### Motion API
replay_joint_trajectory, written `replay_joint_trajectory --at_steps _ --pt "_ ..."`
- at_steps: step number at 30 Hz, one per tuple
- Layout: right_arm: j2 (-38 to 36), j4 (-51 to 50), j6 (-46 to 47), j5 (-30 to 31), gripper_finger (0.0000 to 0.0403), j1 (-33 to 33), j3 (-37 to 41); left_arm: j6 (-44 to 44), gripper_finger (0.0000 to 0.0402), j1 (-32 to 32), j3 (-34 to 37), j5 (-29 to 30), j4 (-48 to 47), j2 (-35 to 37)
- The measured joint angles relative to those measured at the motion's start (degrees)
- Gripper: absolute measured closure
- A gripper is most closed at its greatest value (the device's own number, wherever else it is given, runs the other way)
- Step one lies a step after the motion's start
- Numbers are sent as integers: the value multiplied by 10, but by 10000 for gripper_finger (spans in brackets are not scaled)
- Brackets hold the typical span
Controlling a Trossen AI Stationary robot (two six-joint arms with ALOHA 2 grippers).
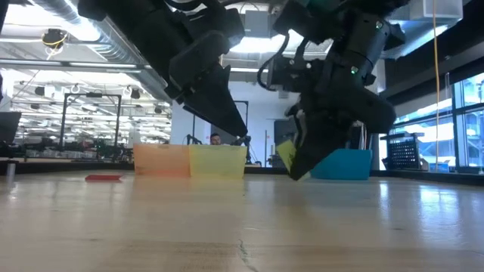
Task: Sort crayons/erasers/pens/pencils in bins
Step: Put the yellow eraser into the blue bin
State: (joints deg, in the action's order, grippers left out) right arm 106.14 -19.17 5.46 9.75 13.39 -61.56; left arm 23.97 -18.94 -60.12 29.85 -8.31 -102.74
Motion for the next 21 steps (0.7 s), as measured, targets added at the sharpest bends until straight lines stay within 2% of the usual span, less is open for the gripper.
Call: replay_joint_trajectory --at_steps 8,12,16,21 --pt "-45 -21 -36 14 379 11 0 0 271 1 0 32 18 0" --pt "-54 1 -63 42 369 27 0 -5 271 1 0 36 65 0" --pt "-55 28 -81 52 368 35 -1 -47 271 0 0 36 131 0" --pt "-55 33 -76 51 371 38 -1 -79 271 1 0 -14 151 0"
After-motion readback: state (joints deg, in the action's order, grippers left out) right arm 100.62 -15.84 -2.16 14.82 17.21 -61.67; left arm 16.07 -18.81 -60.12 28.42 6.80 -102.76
